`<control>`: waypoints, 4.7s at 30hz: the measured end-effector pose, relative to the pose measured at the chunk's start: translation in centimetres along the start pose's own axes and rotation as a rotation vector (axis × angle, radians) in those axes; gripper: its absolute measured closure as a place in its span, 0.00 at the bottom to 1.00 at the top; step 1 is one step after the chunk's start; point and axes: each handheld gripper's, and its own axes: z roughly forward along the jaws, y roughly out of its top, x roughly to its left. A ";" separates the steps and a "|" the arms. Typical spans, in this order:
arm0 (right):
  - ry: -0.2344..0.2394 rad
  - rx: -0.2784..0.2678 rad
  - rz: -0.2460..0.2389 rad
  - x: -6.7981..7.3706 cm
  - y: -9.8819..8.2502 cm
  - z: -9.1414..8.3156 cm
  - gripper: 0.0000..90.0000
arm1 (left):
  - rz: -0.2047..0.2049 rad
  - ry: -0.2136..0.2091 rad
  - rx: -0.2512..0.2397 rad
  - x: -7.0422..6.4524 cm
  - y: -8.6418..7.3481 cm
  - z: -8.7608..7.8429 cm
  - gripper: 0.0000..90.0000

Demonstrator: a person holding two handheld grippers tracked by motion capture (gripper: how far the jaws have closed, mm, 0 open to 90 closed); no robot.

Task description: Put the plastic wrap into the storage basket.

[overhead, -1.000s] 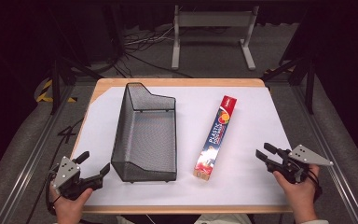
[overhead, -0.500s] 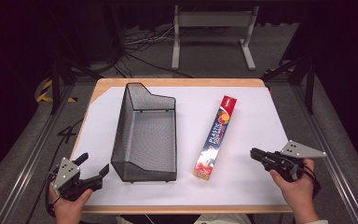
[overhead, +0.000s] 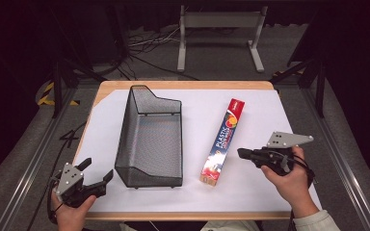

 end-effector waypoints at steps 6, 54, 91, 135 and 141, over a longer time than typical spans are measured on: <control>0.022 0.039 -0.040 0.4 2.2 1.6 1.00 | 0.001 -0.002 -0.001 0.0 0.0 0.0 0.17; 0.111 0.447 -0.089 1.3 2.5 14.6 0.98 | 0.002 -0.003 0.005 0.1 -0.1 0.2 0.17; 0.151 0.601 -0.082 1.2 2.0 12.4 1.00 | 0.001 -0.002 0.008 0.1 -0.1 0.2 0.17; 0.143 0.771 -0.014 -0.2 -0.5 10.0 1.00 | -0.002 0.002 0.003 0.1 -0.1 0.0 0.17; 0.140 0.786 0.003 -0.8 -1.0 9.0 1.00 | -0.002 0.004 0.005 0.1 -0.2 0.0 0.17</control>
